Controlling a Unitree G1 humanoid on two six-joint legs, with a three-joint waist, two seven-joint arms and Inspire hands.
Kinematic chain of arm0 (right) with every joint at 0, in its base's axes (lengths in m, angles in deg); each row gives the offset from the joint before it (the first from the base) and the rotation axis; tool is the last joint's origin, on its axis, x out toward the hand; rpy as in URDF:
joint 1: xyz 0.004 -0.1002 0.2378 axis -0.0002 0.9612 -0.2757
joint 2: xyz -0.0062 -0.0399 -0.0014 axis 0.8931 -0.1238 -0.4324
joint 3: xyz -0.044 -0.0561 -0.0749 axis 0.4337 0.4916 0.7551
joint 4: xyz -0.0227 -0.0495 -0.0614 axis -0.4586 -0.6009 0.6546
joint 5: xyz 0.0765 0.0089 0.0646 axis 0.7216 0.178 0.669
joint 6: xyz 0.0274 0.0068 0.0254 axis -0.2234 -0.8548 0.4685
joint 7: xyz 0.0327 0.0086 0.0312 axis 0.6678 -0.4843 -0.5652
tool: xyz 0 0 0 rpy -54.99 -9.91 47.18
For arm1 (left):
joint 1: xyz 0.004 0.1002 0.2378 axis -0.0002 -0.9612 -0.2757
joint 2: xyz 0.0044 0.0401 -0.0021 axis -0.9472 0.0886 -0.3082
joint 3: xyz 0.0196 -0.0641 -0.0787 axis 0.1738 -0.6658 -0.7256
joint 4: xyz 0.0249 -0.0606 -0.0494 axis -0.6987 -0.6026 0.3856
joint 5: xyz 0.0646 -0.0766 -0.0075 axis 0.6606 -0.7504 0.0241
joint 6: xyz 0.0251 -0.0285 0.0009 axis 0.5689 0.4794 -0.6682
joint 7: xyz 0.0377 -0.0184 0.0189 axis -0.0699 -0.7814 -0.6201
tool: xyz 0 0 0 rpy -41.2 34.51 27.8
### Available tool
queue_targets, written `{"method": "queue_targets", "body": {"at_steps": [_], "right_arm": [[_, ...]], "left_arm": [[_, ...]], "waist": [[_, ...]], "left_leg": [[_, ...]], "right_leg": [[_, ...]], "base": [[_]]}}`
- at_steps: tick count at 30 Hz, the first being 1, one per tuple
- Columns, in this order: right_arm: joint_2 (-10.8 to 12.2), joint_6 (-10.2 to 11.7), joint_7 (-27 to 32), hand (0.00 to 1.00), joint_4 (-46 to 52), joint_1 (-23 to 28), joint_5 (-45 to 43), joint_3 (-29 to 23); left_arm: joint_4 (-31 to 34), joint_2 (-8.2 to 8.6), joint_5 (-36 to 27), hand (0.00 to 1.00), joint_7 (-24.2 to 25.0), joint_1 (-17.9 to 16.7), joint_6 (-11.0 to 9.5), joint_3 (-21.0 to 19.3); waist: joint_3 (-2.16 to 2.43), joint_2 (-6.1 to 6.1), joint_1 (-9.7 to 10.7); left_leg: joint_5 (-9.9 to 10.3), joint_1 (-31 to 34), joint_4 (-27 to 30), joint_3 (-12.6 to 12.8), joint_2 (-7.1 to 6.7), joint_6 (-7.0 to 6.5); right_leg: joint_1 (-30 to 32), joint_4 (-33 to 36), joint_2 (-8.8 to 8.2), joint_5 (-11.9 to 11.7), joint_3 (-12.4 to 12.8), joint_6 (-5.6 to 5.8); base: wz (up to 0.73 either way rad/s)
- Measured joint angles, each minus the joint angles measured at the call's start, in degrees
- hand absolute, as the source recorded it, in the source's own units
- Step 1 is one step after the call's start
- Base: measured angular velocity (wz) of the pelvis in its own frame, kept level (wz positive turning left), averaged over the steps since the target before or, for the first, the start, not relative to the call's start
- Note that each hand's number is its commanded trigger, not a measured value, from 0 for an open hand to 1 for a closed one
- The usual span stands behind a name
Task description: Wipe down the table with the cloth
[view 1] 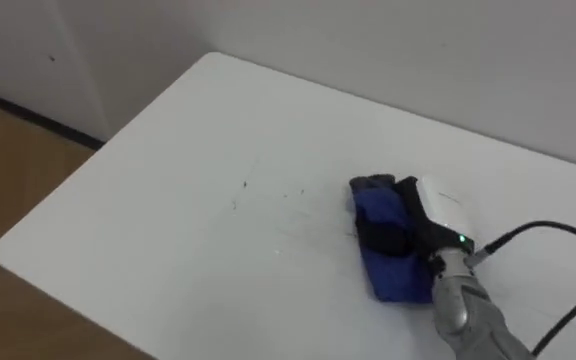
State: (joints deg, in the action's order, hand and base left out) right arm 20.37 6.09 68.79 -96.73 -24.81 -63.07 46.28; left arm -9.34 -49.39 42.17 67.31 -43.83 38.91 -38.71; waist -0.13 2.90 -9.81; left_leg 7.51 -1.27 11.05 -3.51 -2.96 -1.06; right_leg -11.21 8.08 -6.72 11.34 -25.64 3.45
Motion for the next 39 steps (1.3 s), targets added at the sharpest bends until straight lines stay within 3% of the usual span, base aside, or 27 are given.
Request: {"method": "queue_targets", "body": {"at_steps": [1,3,6,9,11,13,14,15,16,17,19,21,22,23,24,26,27,28,29,30,31,32,33,34,35,37,39], "right_arm": [[-0.28,1.24,2.02,1.00,0.29,3.37,0.96,-2.76],[-0.65,2.13,4.40,1.00,0.29,7.90,2.98,-7.56],[-2.44,2.80,7.11,1.00,-4.31,10.73,8.54,-14.26],[-5.68,3.31,7.25,1.00,-10.57,10.72,12.74,-19.32],[-6.00,2.73,6.97,1.00,-11.88,10.43,13.35,-20.64],[-6.19,-1.13,6.59,1.00,-11.69,7.89,14.29,-20.16],[-6.02,-2.45,6.38,1.00,-11.58,6.78,14.07,-20.02],[-5.28,-5.40,6.32,1.00,-11.61,4.42,13.99,-19.19],[-4.64,-8.11,6.17,1.00,-11.74,1.76,13.91,-17.60],[-4.11,-9.30,6.01,1.00,-11.69,0.51,13.65,-16.56],[-1.19,-14.25,3.82,1.00,-9.58,-5.71,11.05,-10.31],[2.23,-15.54,0.53,1.00,-9.53,-13.89,8.99,-2.91],[3.20,-15.45,-0.37,1.00,-9.51,-16.62,8.15,-0.35],[4.13,-13.87,-3.15,1.00,-9.46,-22.23,5.90,4.36],[4.11,-11.46,-4.95,1.00,-9.09,-26.53,3.19,5.84],[3.91,-10.21,-5.16,1.00,-9.52,-30.58,2.63,5.55],[3.42,-9.94,-5.13,1.00,-8.71,-30.44,2.40,4.42],[2.86,-9.37,-5.10,1.00,-9.11,-29.54,2.03,3.06],[2.34,-8.98,-5.11,1.00,-9.88,-28.84,1.96,2.58],[0.47,-8.38,-5.46,1.00,-10.58,-25.38,1.29,1.49],[-2.63,-7.75,-5.58,1.00,-10.19,-20.08,0.55,-0.15],[-3.85,-6.40,-5.36,1.00,-10.00,-16.97,2.04,-2.19],[-5.92,-4.93,-3.92,1.00,-7.01,-10.82,3.46,-6.75],[-7.99,-3.73,-2.93,1.00,-6.99,-6.65,4.88,-10.86],[-8.93,-3.53,-2.56,1.00,-7.28,-4.84,5.40,-13.13],[-12.01,-3.32,-2.12,1.00,-10.25,-0.50,9.01,-21.46],[-12.95,-3.46,-1.98,1.00,-11.80,2.18,11.59,-26.39]], "left_arm": [[0.00,-0.04,0.70,0.00,-0.04,-0.14,-0.53,-2.36],[0.20,-0.29,2.37,0.00,-0.48,0.42,-1.09,-6.29],[1.32,-0.81,2.53,0.00,-1.24,0.58,-1.42,-8.87],[2.14,-0.86,2.62,0.00,-1.05,1.16,-1.65,-8.58],[2.61,-0.96,2.51,0.00,-1.05,1.84,-1.68,-8.08],[2.55,-1.36,1.83,0.00,-1.16,2.42,-1.68,-4.99],[2.50,-1.36,1.70,0.00,-1.17,2.72,-1.70,-4.26],[1.43,-1.54,1.31,0.00,-1.35,4.08,-1.88,-2.56],[-0.88,-2.13,1.33,0.00,-1.60,5.99,-2.32,-0.49],[-1.77,-2.28,1.32,0.00,-1.67,6.94,-2.39,0.51],[-5.90,-2.43,1.36,0.00,-1.79,10.82,-3.62,3.22],[-8.00,-2.85,0.79,0.00,-1.44,13.94,-4.72,4.13],[-8.20,-2.92,0.05,0.00,-1.29,14.65,-4.82,4.41],[-7.85,-3.33,-1.08,0.00,-0.89,15.54,-5.07,5.45],[-7.75,-3.65,-1.39,0.00,-0.32,17.00,-5.41,5.49],[-7.79,-4.59,-2.52,0.00,-0.01,17.55,-5.19,5.29],[-7.68,-5.68,-2.68,0.00,0.27,16.96,-4.62,5.11],[-7.55,-7.04,-2.59,0.00,0.87,16.26,-4.16,3.80],[-7.38,-7.58,-2.65,0.00,1.06,15.90,-3.84,3.31],[-6.76,-7.93,-2.95,0.00,1.06,14.41,-3.43,1.72],[-5.50,-7.49,-3.28,0.00,1.27,12.19,-3.45,0.60],[-4.89,-7.36,-3.36,0.00,1.31,10.89,-3.50,0.23],[-4.16,-6.38,-3.06,0.00,1.44,8.35,-3.47,-1.40],[-4.09,-5.63,-3.14,0.00,1.53,6.22,-3.51,-2.80],[-4.06,-5.22,-3.08,0.00,1.60,5.44,-3.52,-3.47],[-2.87,-3.33,-1.91,0.00,2.83,2.88,-4.03,-4.32],[-2.69,-3.18,0.27,0.00,3.92,3.10,-5.00,-4.88]], "waist": [[0.66,0.40,0.48],[1.47,0.53,2.55],[1.44,1.38,4.67],[1.47,1.36,5.52],[1.53,0.97,5.54],[1.45,-0.53,4.27],[1.22,-1.02,3.87],[0.52,-2.07,2.39],[0.31,-2.57,1.39],[0.27,-2.71,0.97],[0.26,-3.42,-4.28],[0.10,-3.53,-7.19],[0.06,-3.46,-7.82],[-0.47,-3.39,-8.79],[-0.58,-2.92,-10.12],[-0.45,-2.53,-10.37],[-0.30,-2.00,-10.02],[-0.52,-0.79,-9.25],[-0.53,-0.15,-8.78],[-0.32,-0.19,-7.70],[-0.55,-0.93,-5.73],[-0.40,-0.65,-4.63],[-0.32,-0.70,-2.39],[-0.16,-0.51,0.11],[-0.04,-0.48,1.16],[-0.28,-0.36,5.25],[-0.23,-0.41,6.60]], "left_leg": [[0.16,-0.44,-0.27,0.54,-0.32,-0.30],[0.47,-1.12,-0.23,0.51,-0.65,-0.73],[1.66,-1.86,0.32,1.14,-0.68,-1.16],[3.48,-1.16,3.13,1.00,-0.63,-1.69],[4.40,-0.64,5.08,1.58,-0.42,-2.16],[5.27,-0.39,7.01,3.25,1.05,-2.68],[5.41,-0.30,7.63,3.70,1.43,-2.82],[6.17,-0.11,8.97,4.78,2.41,-2.91],[6.66,0.57,9.94,5.69,3.33,-2.84],[6.79,1.01,10.45,6.19,3.89,-2.76],[7.42,2.91,11.60,9.27,6.45,-1.76],[6.92,5.23,11.95,10.13,8.54,-0.03],[6.63,5.97,11.78,9.31,8.70,0.40],[5.91,7.85,11.72,7.61,9.34,1.55],[4.81,9.81,11.17,5.20,9.57,2.79],[2.87,11.33,9.59,2.25,10.64,4.86],[1.89,11.40,8.77,0.06,11.51,6.94],[1.55,11.14,8.60,-1.42,12.53,9.15],[1.64,11.06,8.73,-1.63,13.39,10.35],[0.84,10.52,8.79,-0.44,16.15,12.33],[-0.84,10.22,8.33,3.79,19.93,12.65],[-1.88,10.06,7.87,6.10,21.26,12.69],[-3.75,9.34,6.93,9.80,23.15,11.76],[-5.47,8.94,6.90,13.33,24.35,9.88],[-6.09,8.79,7.13,14.75,24.55,9.24],[-6.43,8.83,8.57,18.13,23.16,9.09],[-5.77,8.55,9.92,18.58,22.04,9.47]], "right_leg": [[-0.19,-0.09,-0.19,0.06,0.24,0.12],[-1.04,0.04,-0.52,0.11,0.13,0.41],[-2.11,0.40,-0.77,-0.03,0.32,0.74],[-2.02,1.86,-1.37,0.26,0.23,1.30],[-1.40,3.75,-1.70,0.26,-0.01,1.41],[1.22,10.60,-2.73,0.27,-0.87,1.42],[2.38,12.98,-3.35,0.26,-1.19,1.41],[4.74,18.19,-4.45,0.09,-1.16,1.28],[7.62,23.09,-5.62,-0.09,-1.09,0.81],[8.77,24.81,-6.32,0.24,-0.99,0.77],[12.77,27.51,-9.31,1.90,1.01,0.42],[13.74,23.11,-10.85,1.79,1.65,0.83],[13.70,20.93,-11.23,1.57,1.93,1.17],[13.58,16.23,-11.54,0.63,3.10,1.80],[13.56,12.45,-12.07,-1.04,4.00,2.19],[13.28,8.38,-12.86,-4.25,4.39,2.15],[12.82,6.15,-12.75,-6.38,4.51,2.61],[12.96,5.52,-12.54,-8.57,4.06,2.58],[13.30,6.16,-12.30,-8.68,3.53,4.32],[12.69,9.40,-9.86,-4.79,3.36,6.18],[12.80,12.07,-7.51,-2.17,2.26,4.67],[12.83,12.91,-6.84,-0.69,1.81,4.36],[13.10,14.56,-5.88,1.46,1.57,3.40],[13.05,15.25,-5.17,2.99,1.58,2.53],[13.08,15.56,-5.00,3.41,1.62,2.11],[12.78,15.64,-4.93,3.80,1.25,1.43],[12.12,15.18,-4.82,3.70,1.16,1.04]], "base": [[0.00],[-0.02],[-0.11],[-0.06],[-0.13],[-0.28],[-0.52],[-0.60],[-0.58],[-0.60],[-0.84],[-0.59],[-0.21],[0.25],[0.67],[0.89],[0.88],[0.82],[0.64],[0.53],[0.48],[0.34],[0.15],[0.05],[0.00],[0.07],[0.01]]}}
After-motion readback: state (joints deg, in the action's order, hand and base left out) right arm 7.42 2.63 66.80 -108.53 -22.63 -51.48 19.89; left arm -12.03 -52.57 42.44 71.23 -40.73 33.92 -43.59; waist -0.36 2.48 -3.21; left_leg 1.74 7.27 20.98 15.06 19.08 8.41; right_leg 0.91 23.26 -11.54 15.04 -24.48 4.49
